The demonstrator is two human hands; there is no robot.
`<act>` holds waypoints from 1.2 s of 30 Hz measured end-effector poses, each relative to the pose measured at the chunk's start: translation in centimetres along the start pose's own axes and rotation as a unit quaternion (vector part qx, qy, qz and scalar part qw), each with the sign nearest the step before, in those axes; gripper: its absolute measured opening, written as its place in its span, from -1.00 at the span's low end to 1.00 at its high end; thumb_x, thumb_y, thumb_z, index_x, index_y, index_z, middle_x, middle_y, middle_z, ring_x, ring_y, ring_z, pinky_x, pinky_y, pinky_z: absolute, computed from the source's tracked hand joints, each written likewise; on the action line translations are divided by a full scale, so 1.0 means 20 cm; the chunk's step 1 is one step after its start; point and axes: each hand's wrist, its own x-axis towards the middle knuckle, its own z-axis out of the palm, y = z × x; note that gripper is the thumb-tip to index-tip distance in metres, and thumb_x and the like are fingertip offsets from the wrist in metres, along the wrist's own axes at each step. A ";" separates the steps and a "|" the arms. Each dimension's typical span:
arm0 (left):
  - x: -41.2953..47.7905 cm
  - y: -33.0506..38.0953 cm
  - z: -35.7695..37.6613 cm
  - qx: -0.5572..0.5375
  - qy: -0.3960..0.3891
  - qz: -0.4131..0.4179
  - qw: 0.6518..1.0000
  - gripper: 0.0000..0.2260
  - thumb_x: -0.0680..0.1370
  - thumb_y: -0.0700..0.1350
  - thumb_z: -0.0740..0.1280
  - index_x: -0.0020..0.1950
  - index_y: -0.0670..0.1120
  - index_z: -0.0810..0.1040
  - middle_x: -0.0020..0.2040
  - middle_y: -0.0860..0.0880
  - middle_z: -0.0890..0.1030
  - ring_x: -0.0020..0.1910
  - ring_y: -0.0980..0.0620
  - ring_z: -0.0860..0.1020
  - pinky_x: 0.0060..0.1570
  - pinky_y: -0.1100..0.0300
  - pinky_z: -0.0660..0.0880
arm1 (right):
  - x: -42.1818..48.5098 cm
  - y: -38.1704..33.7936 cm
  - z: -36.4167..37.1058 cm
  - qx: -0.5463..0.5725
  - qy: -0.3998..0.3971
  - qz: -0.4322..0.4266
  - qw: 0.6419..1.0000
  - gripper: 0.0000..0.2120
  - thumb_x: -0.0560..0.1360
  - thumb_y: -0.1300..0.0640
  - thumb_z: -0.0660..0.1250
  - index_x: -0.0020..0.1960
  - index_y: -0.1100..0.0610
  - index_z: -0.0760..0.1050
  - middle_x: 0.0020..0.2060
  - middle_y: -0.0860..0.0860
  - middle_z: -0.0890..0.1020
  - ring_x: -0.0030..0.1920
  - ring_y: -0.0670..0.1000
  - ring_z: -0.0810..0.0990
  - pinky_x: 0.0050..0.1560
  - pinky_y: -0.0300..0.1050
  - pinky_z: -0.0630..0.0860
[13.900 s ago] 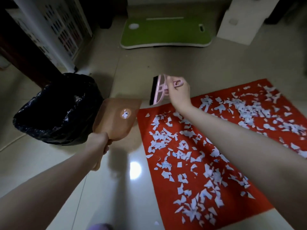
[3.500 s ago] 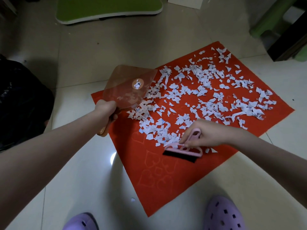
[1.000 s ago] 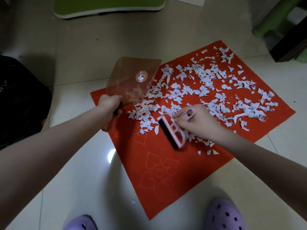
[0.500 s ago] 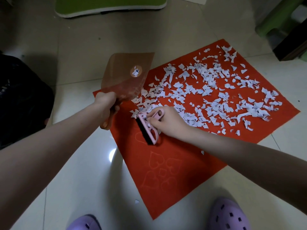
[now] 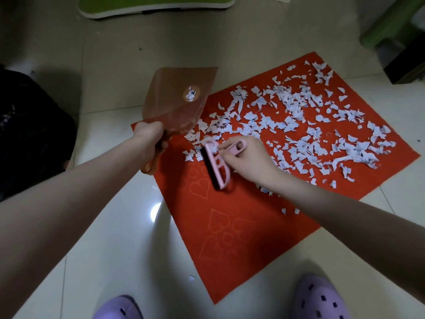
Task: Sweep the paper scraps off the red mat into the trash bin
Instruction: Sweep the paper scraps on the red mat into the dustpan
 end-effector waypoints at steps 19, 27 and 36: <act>0.07 0.03 -0.02 -0.043 0.007 0.001 0.999 -0.94 0.51 -0.17 0.26 -0.05 -0.13 0.47 -0.38 -0.07 0.44 -0.72 0.09 0.29 -0.62 0.39 0.27 | 0.15 -0.03 0.12 0.116 0.009 -0.001 0.993 -0.88 0.47 0.23 0.36 -0.06 0.14 0.66 -0.25 -0.04 0.68 -0.29 -0.01 0.65 -0.17 0.10 0.61; 0.09 0.02 -0.04 -0.037 -0.004 -0.010 0.999 -0.94 0.54 -0.16 0.23 -0.11 -0.12 0.45 -0.41 -0.06 0.44 -0.69 0.10 0.31 -0.64 0.36 0.28 | 0.18 0.04 0.09 0.073 0.035 0.052 0.995 -0.88 0.48 0.25 0.32 -0.15 0.19 0.64 -0.42 -0.01 0.63 -0.43 -0.01 0.54 -0.34 -0.06 0.50; 0.10 0.03 -0.07 -0.049 -0.011 -0.011 0.999 -0.85 0.59 -0.16 0.15 -0.16 -0.12 0.43 -0.40 -0.03 0.43 -0.70 0.14 0.32 -0.63 0.39 0.29 | 0.12 -0.06 -0.10 0.021 0.066 0.013 0.998 -0.86 0.48 0.23 0.31 -0.07 0.09 0.64 -0.33 0.03 0.67 -0.34 0.12 0.63 -0.32 -0.03 0.56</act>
